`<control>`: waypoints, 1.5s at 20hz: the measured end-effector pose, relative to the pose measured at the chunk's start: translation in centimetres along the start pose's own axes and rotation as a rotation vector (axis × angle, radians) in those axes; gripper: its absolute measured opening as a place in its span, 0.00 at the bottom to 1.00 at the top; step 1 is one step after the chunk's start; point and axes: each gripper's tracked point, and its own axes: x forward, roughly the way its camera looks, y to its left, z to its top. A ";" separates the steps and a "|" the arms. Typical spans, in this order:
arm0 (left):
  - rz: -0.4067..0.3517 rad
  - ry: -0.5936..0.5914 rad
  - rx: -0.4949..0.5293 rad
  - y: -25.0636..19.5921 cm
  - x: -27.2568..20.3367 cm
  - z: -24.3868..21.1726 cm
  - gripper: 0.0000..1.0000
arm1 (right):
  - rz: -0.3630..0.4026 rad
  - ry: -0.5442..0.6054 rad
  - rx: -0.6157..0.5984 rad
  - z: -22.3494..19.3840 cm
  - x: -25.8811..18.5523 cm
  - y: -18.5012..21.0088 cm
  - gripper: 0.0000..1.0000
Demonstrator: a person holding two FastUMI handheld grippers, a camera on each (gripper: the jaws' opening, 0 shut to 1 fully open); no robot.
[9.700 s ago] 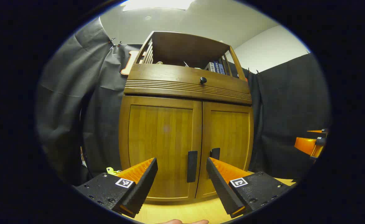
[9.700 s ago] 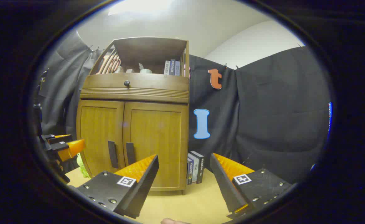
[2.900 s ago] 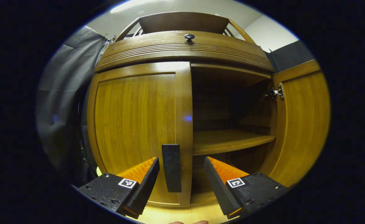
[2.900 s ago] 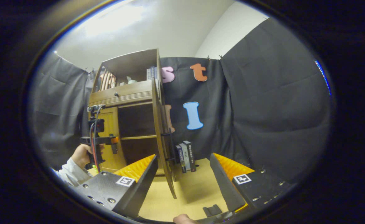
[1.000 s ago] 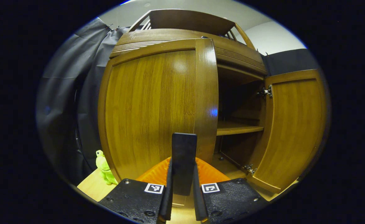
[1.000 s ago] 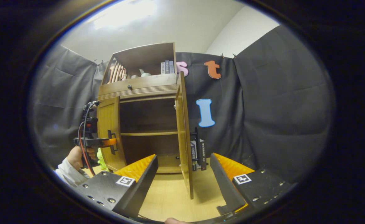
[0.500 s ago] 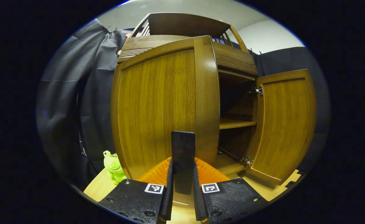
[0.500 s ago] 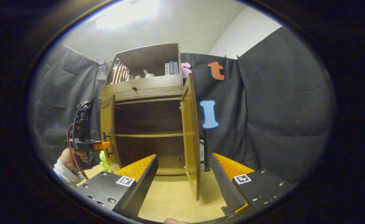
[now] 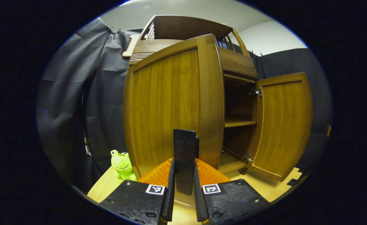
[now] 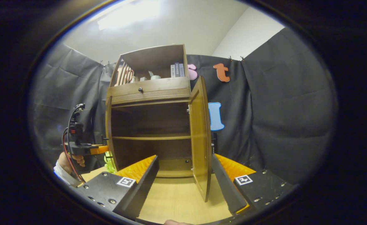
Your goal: Open the right door of the double-door shoe cabinet with the right hand, and open the left door with the left hand.
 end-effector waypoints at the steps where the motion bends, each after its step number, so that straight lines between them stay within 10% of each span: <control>1: 0.001 0.004 0.005 0.1 -0.1 0.0 0.29 | 0.005 0.003 0.002 -0.1 0.1 0.2 0.99; 30: 0.144 -0.010 -0.007 6.6 -2.4 -0.2 0.01 | 0.240 0.036 -0.044 -0.9 -1.8 2.8 0.99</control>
